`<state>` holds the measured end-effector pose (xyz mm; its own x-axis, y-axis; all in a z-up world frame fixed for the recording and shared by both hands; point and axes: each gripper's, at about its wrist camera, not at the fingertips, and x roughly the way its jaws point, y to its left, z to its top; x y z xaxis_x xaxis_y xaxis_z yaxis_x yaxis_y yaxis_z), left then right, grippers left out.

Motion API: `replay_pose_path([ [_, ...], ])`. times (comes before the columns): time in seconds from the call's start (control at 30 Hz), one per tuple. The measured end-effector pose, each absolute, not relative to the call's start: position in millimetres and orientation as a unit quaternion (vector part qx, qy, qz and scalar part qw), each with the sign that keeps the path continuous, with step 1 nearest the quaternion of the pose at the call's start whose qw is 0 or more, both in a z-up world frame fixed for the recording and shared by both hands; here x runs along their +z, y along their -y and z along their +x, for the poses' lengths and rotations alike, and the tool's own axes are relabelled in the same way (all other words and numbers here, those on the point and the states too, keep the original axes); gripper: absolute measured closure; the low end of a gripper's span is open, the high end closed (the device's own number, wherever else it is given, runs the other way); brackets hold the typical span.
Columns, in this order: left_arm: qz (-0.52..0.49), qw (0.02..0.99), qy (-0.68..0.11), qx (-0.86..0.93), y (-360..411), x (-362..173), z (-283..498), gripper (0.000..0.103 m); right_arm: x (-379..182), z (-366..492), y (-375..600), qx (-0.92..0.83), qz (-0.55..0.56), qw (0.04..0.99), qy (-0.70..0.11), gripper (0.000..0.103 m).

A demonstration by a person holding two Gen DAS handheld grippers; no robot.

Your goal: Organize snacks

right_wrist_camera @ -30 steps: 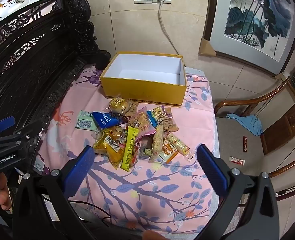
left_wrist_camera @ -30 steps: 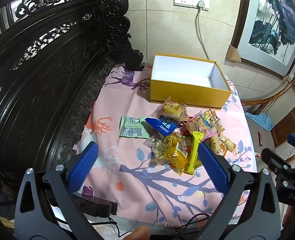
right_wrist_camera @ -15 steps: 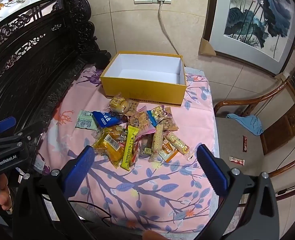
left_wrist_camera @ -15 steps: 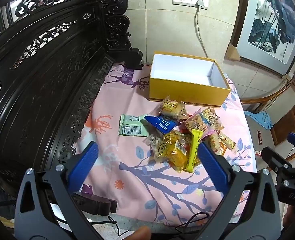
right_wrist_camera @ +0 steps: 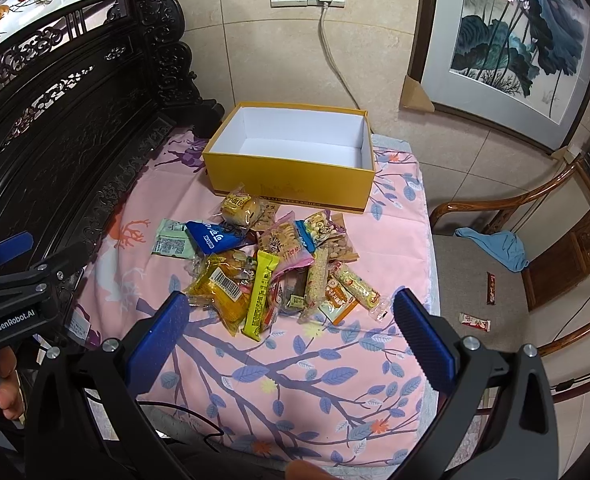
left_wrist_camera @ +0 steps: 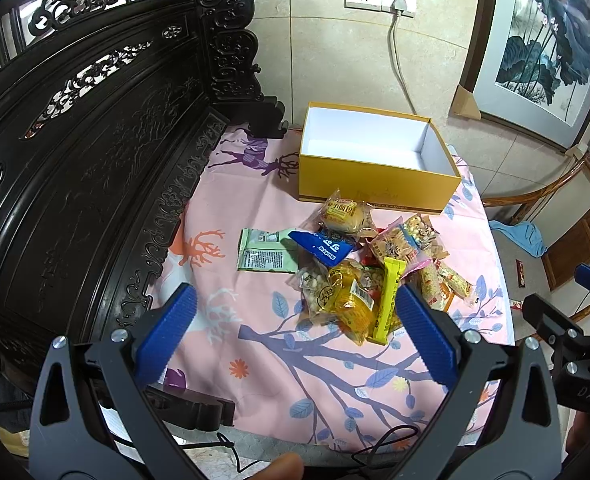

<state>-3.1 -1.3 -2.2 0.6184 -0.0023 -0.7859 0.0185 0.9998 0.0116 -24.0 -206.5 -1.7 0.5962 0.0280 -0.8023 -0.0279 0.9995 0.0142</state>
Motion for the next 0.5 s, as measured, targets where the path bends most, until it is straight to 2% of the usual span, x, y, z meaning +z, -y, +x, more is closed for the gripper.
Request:
replay_pose_path([
  [0.5,0.010,0.899,-0.438,-0.006,1.5,-2.2,-2.5,0.002,-2.8,-21.7,204.5,0.018,-0.001,0.893,-0.450,0.001],
])
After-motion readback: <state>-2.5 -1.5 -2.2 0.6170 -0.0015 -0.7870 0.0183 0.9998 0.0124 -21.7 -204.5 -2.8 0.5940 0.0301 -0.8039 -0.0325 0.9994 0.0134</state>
